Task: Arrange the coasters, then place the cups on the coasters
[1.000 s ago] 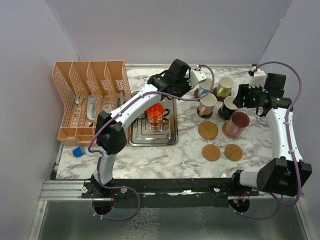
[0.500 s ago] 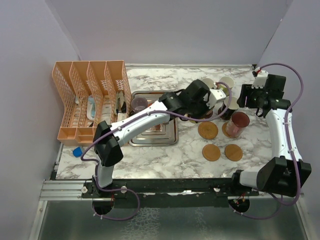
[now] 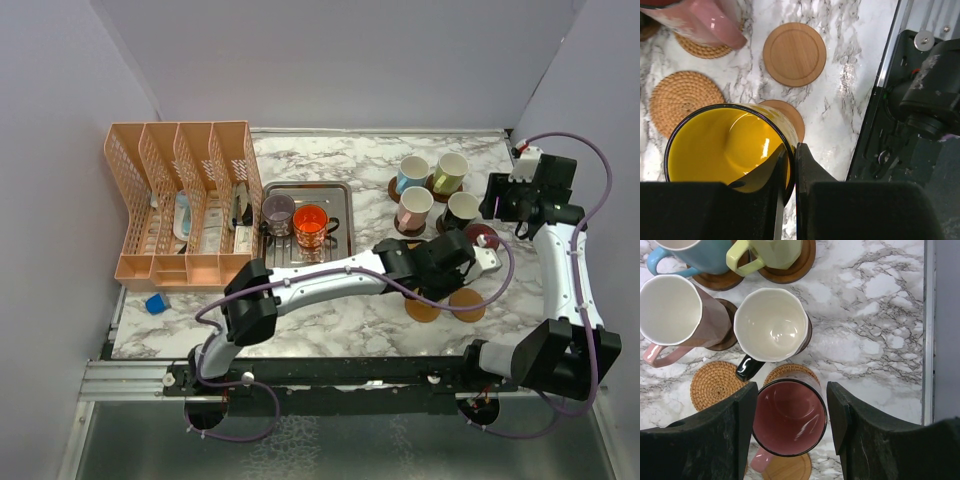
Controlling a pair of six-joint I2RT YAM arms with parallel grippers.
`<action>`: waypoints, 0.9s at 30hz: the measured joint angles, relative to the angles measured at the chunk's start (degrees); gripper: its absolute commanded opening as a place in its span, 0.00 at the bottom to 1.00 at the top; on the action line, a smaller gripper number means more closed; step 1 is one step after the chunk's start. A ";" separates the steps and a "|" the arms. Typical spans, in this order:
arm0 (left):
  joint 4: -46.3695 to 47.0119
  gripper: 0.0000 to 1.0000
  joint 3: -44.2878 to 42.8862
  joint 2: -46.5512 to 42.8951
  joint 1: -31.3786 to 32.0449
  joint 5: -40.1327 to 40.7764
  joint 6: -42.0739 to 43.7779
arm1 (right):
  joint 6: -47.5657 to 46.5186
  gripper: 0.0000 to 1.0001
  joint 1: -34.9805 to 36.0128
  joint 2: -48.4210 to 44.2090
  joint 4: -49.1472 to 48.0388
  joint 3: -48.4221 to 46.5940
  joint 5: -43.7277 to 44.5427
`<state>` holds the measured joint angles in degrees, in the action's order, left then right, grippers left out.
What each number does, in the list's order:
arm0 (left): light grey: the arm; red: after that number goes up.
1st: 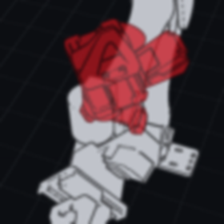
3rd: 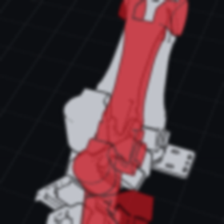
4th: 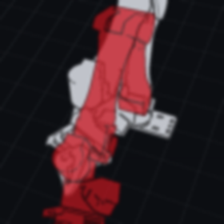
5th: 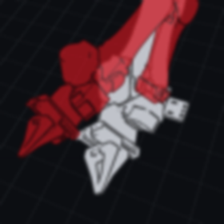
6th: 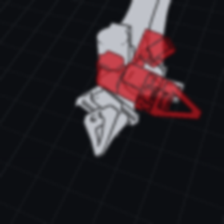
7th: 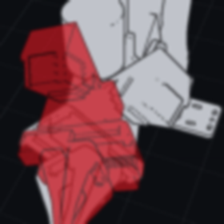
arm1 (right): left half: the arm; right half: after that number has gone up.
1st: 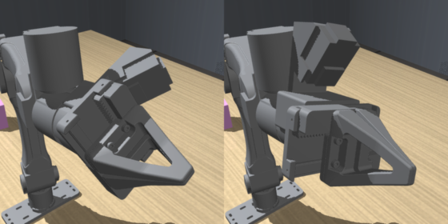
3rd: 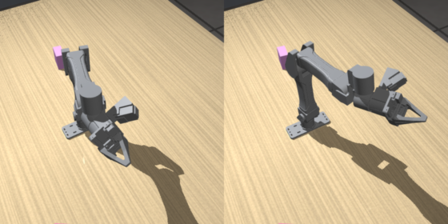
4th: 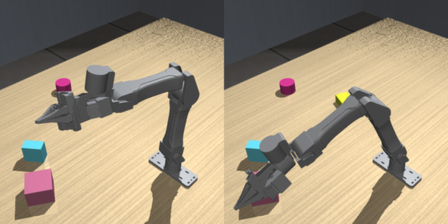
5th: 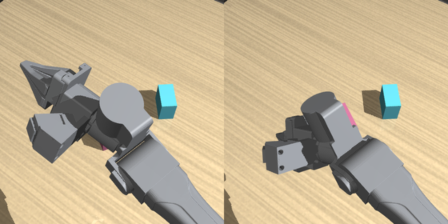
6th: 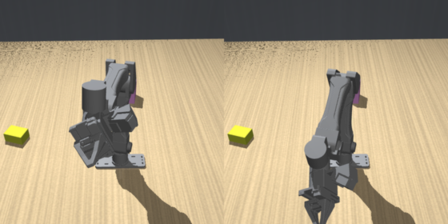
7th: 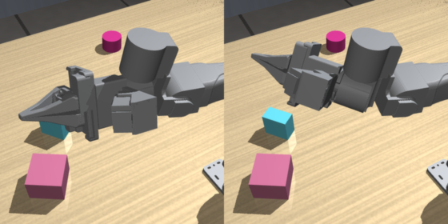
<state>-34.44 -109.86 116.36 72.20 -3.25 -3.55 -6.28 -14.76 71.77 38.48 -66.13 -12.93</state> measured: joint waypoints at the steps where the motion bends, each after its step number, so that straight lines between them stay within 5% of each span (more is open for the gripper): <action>1: 0.00 0.00 -0.44 1.22 0.42 0.15 -0.22 | 0.00 0.59 0.00 -0.04 0.00 0.20 0.00; 27: 5.68 0.00 -14.69 18.32 3.78 1.11 -2.80 | 0.22 0.59 -1.42 -0.22 -0.11 1.99 -1.75</action>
<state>-28.75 -124.55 134.67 75.99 -2.13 -6.35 -6.07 -16.19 71.55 38.37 -64.14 -14.68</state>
